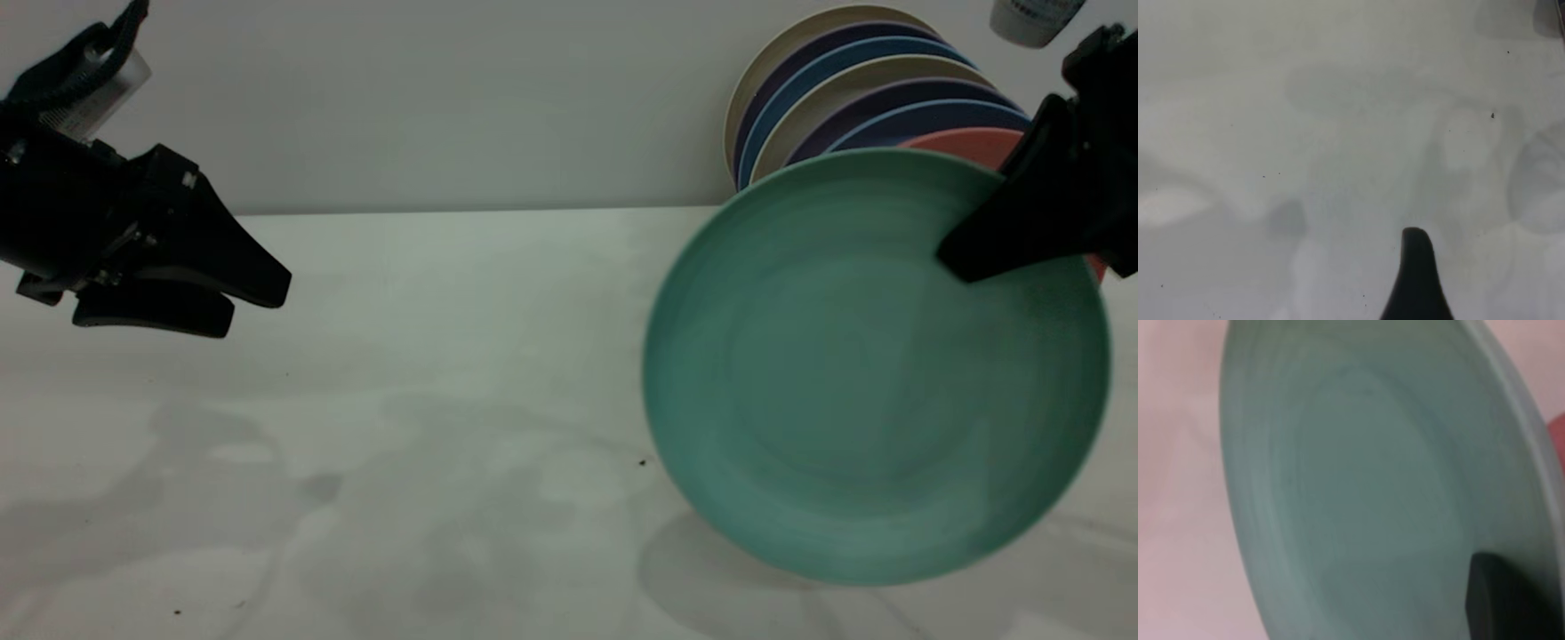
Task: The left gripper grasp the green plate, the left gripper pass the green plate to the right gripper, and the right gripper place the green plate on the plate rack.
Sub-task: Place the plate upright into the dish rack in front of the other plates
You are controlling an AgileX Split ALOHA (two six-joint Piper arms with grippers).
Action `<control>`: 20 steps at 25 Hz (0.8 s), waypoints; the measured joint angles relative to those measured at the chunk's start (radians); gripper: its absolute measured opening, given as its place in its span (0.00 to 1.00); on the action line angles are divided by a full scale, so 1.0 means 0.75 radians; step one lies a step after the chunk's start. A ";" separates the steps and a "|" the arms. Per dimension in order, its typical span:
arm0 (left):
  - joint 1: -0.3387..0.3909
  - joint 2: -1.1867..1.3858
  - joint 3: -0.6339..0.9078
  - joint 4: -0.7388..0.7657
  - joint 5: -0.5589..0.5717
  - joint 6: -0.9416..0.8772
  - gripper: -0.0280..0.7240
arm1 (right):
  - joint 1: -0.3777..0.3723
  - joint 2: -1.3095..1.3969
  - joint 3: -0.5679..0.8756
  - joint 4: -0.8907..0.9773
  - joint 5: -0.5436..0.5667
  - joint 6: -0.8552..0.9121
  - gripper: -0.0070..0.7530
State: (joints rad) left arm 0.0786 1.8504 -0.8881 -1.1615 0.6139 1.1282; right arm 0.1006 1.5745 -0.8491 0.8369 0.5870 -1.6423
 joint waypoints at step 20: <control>0.000 0.000 0.000 0.020 -0.018 0.000 0.82 | 0.000 0.000 -0.359 -0.785 0.058 0.301 0.10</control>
State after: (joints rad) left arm 0.0786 1.8504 -0.8881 -1.1466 0.6007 1.1282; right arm 0.1006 1.5745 -1.1187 0.2481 0.6308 -1.4166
